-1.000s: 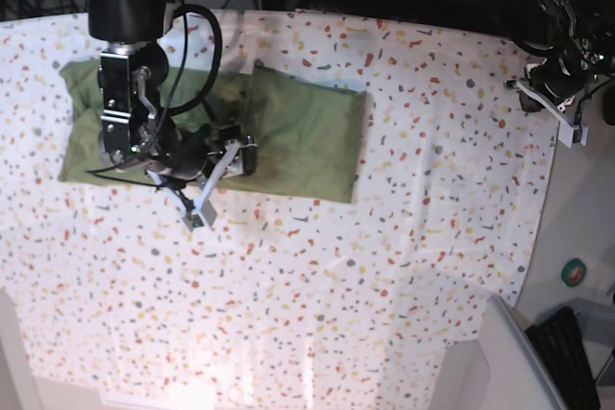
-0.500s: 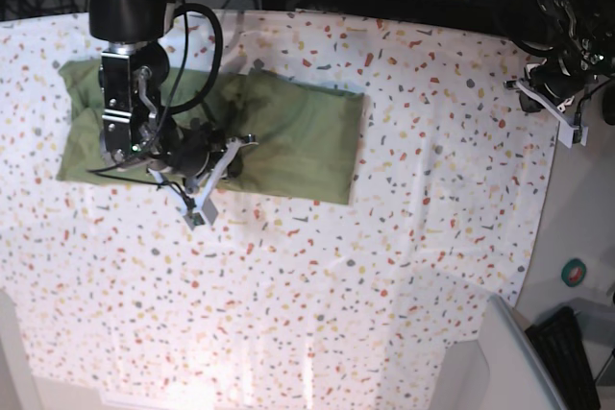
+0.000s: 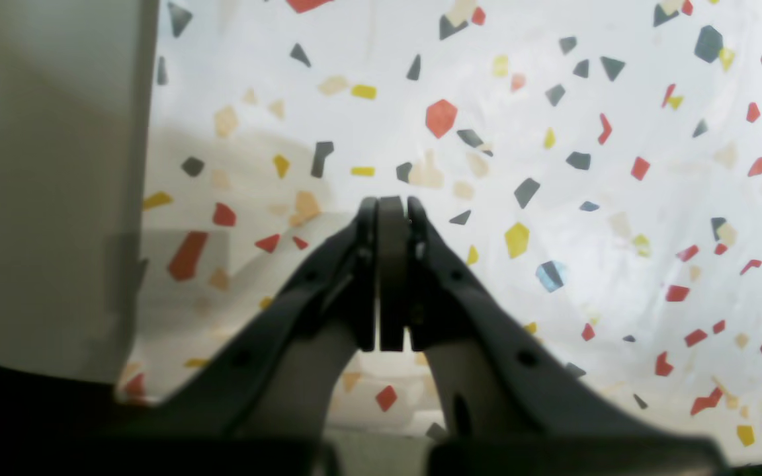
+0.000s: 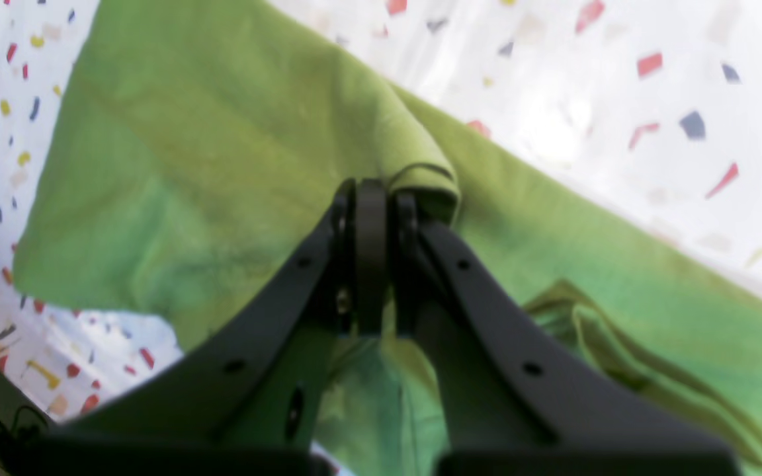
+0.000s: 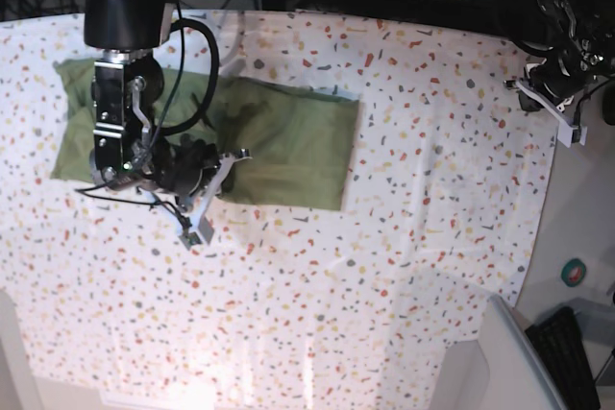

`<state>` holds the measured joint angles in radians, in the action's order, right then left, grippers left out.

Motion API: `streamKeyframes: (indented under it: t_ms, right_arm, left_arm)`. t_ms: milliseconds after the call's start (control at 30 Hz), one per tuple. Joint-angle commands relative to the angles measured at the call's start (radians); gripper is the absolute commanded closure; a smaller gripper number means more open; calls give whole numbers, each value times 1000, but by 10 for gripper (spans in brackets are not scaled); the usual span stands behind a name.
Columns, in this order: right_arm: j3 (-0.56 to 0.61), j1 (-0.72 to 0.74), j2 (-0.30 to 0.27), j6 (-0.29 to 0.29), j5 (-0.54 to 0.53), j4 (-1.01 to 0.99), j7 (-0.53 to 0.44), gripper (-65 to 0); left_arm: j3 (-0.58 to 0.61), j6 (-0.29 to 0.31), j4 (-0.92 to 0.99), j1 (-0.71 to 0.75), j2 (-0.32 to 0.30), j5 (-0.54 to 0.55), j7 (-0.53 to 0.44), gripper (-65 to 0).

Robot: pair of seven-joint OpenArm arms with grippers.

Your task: Layout the t-shirt on the table in an organized manner, then fold the t-shirt properly

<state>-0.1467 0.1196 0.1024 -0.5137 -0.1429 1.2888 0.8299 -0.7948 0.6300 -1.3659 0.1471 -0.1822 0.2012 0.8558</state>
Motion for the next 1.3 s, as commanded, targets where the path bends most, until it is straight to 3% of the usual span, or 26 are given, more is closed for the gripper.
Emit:
streamKeyframes:
  t_ms: [0,267,433,467,567,633,667,767,833,900,967,1000,1267]
  right_arm:
    - [2,30,3,0,-11,-10,-21,0]
    - [2,38,1,0,-11,-57,-27,0]
    - [2,38,-3,8,-10,-39,36,0]
    - [-1,36,-3,25,-10,-22,39,-50]
    - [-4,2,-2,71,-14,65,36,-320]
    - [0,-38,0,73,-14,176,22,-411]
    - [0,-64,1,73,-11,237,13,-419]
    - [2,-134,-3,73,-13,383,27,-393]
    - [3,-182,-3,69,-14,433,36,-332]
    - [3,-232,1,68,-14,447,32,-204]
    - [5,-254,3,68,-16,418,24,-32]
    - [5,-258,3,66,-16,395,12,0]
    - [180,-283,-3,69,-14,360,-11,0]
  left_arm:
    - [-1,6,0,-5,-15,10,-11,0]
    - [1,6,13,-7,-17,7,-13,0]
    - [12,6,9,-10,-18,5,-13,0]
    - [27,6,9,-10,-18,4,-13,0]
    - [85,6,7,-4,-35,11,-13,0]
    - [113,6,7,-2,-36,11,-14,0]
    - [116,6,7,-4,-38,11,-14,0]
    - [122,6,7,-7,-38,11,-14,0]
    - [122,6,7,-10,-38,11,-14,0]
    - [122,6,7,-11,-38,11,-14,0]
    - [122,6,7,-11,-36,11,-14,0]
    - [124,6,6,-11,-36,11,-14,0]
    - [302,1,-105,-7,-27,11,-13,0]
